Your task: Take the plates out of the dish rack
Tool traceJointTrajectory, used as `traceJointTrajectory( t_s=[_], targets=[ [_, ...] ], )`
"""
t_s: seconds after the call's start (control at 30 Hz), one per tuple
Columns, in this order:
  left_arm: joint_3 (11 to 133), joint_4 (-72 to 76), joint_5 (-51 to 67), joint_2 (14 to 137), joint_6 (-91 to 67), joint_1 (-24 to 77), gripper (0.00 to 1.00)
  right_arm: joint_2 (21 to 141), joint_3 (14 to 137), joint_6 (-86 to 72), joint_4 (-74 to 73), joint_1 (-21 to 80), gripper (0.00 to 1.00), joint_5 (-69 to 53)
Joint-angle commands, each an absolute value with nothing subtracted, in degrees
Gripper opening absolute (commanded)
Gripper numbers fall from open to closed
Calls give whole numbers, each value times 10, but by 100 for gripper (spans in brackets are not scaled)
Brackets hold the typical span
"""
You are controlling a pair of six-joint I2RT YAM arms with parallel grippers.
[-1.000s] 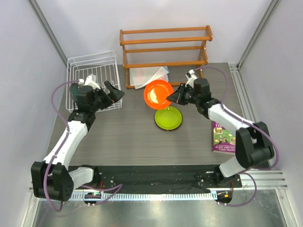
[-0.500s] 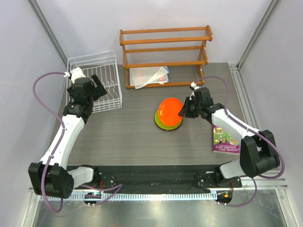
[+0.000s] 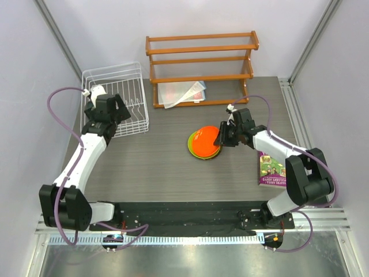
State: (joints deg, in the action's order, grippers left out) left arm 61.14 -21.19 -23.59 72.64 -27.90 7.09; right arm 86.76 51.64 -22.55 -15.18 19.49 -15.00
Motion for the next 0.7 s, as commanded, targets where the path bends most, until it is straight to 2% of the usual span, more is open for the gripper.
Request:
traceJointTrajectory(
  t_s=[0.0, 0.03, 0.07, 0.17, 0.2, 0.33, 0.67],
  targets=[
    [642, -209, -263, 757, -282, 53, 99, 878, 547, -208, -124, 194, 43, -190],
    [643, -210, -260, 759, -283, 48, 100, 879, 550, -206, -129, 195, 47, -192],
    [647, -211, -256, 763, -285, 40, 100, 879, 551, -204, -130, 195, 56, -192],
    [652, -211, -239, 771, -285, 22, 100, 876, 562, -188, -152, 195, 62, -176],
    [653, -212, -239, 772, -285, 18, 99, 875, 568, -179, -160, 195, 68, -154],
    [659, -214, -245, 781, -276, 2, 100, 869, 586, -160, -222, 196, 69, -87],
    [674, -201, -236, 817, -271, -73, 99, 845, 595, -141, -254, 196, 71, -33]
  ],
)
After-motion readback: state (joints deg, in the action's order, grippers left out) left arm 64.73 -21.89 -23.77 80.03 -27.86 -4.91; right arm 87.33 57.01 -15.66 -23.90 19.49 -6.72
